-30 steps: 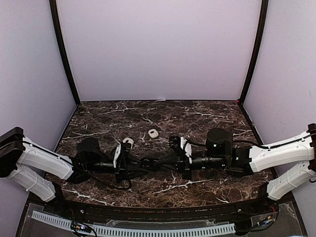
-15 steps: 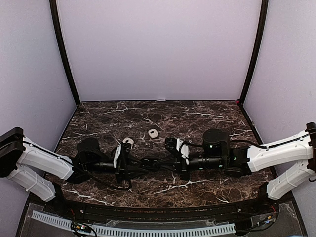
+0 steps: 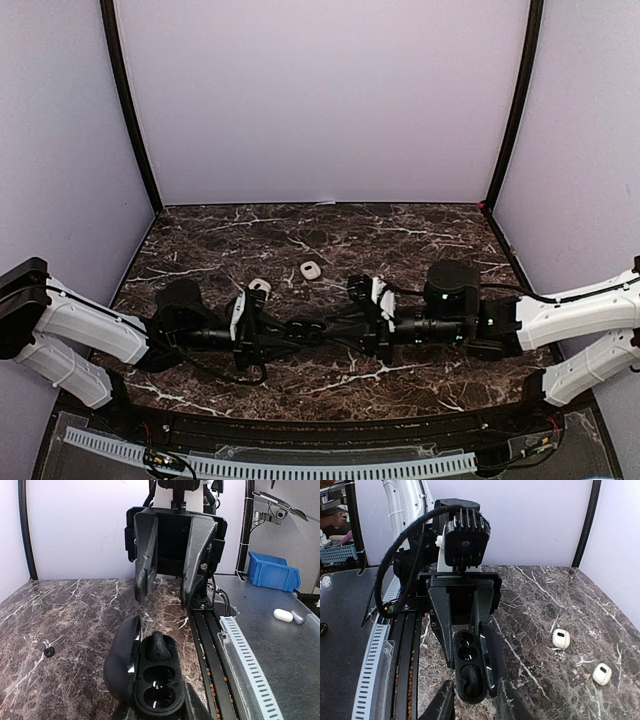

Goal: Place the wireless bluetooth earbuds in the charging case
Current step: Insert the right earbud into the right side groove of the charging case, then pick up the left earbud from the center of the board.

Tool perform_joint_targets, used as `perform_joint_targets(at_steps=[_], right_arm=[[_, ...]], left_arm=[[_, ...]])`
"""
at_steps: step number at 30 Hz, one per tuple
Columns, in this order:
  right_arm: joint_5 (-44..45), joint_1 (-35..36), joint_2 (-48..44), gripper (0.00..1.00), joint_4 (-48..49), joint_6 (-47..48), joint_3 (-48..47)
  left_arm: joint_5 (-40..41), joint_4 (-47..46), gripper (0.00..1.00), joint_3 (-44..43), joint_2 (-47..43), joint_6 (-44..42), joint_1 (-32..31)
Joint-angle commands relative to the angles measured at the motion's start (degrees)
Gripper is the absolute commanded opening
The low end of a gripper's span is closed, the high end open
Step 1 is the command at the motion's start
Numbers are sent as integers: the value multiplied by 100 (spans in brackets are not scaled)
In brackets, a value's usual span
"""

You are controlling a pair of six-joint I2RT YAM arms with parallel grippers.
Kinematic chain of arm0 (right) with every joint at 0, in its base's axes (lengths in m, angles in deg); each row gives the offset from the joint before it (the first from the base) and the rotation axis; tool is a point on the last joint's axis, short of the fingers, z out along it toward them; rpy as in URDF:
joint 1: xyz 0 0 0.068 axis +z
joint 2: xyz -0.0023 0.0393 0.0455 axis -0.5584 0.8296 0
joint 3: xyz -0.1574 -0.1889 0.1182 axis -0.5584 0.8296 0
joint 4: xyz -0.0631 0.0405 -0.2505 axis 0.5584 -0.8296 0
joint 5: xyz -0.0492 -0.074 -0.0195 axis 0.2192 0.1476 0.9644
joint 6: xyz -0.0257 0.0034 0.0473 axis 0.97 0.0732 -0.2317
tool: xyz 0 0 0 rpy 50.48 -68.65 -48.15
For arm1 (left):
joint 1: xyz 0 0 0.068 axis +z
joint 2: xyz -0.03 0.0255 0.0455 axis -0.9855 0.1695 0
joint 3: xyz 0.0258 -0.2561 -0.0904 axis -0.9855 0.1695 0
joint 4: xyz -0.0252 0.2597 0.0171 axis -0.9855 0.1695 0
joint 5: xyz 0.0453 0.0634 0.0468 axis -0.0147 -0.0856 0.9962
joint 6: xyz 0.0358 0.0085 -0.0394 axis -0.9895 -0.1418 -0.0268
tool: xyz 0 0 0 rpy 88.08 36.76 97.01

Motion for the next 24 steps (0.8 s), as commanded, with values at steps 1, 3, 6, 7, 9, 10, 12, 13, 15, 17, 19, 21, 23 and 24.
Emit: perform_joint_targets(at_steps=[1, 3, 6, 7, 9, 10, 12, 13, 15, 17, 19, 21, 23, 24], right_arm=[[186, 20, -352, 31, 442, -161, 202], [253, 3, -458, 34, 438, -223, 253], [349, -47, -594, 41, 454, -325, 363], [370, -76, -624, 45, 453, -361, 392], [397, -172, -665, 54, 463, -498, 442], [355, -238, -655, 59, 451, -571, 457], [280, -379, -637, 74, 433, -706, 482], [281, -438, -633, 86, 456, -805, 504], [263, -568, -642, 93, 553, -935, 577], [367, -641, -689, 98, 637, -1051, 652], [482, -752, -734, 99, 657, -1148, 706], [688, -852, -767, 99, 637, -1264, 729], [988, -951, -781, 99, 536, -1411, 707], [1215, -978, -778, 99, 458, -1550, 688]], left_arm=[[-41, -214, 16, 74, -96, -5, -19], [-30, -219, 16, 87, -107, 4, -26], [-24, -239, 16, 107, -112, 12, -27], [-20, -250, 16, 115, -113, 20, -27], [-12, -265, 16, 135, -118, 45, -27], [-7, -271, 16, 142, -122, 56, -27], [-9, -285, 16, 160, -130, 72, -27], [-4, -293, 16, 169, -131, 89, -27], [0, -300, 16, 186, -140, 117, -27], [10, -320, 16, 203, -148, 140, -27], [15, -325, 16, 214, -148, 169, -27], [27, -360, 16, 235, -148, 192, -27], [40, -461, 16, 272, -148, 227, -23], [46, -491, 16, 288, -148, 243, -19]])
